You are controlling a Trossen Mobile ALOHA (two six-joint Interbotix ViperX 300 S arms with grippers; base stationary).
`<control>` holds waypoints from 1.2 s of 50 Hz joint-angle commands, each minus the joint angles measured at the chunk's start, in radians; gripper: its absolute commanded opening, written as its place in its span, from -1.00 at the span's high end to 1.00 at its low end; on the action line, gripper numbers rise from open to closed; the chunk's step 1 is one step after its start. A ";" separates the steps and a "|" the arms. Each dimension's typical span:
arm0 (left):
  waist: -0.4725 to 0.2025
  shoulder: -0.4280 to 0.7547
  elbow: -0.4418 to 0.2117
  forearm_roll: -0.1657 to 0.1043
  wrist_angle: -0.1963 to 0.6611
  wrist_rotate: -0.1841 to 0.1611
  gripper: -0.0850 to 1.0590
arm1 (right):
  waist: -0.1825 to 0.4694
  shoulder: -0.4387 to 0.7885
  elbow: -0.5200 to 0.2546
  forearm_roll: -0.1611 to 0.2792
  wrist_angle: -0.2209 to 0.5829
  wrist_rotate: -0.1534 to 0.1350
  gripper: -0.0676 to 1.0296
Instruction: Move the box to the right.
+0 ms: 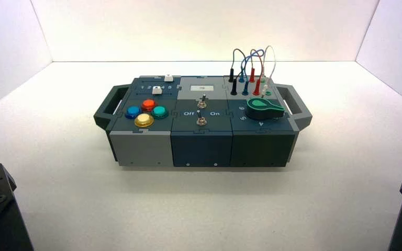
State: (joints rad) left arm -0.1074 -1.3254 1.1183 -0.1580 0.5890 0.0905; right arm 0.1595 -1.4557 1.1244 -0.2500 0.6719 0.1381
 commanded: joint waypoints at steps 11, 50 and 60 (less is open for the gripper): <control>0.008 0.006 -0.012 0.002 -0.011 -0.005 0.91 | -0.003 0.020 -0.012 0.006 -0.005 0.008 0.92; 0.008 0.727 -0.198 0.006 0.160 0.029 0.91 | -0.003 0.118 -0.023 0.041 -0.009 0.008 0.92; -0.006 0.927 -0.290 0.006 0.192 0.041 0.90 | -0.002 0.120 -0.025 0.041 -0.015 0.008 0.92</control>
State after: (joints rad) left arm -0.1074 -0.4755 0.8928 -0.1534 0.7747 0.1258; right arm 0.1595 -1.3530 1.1259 -0.2102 0.6719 0.1381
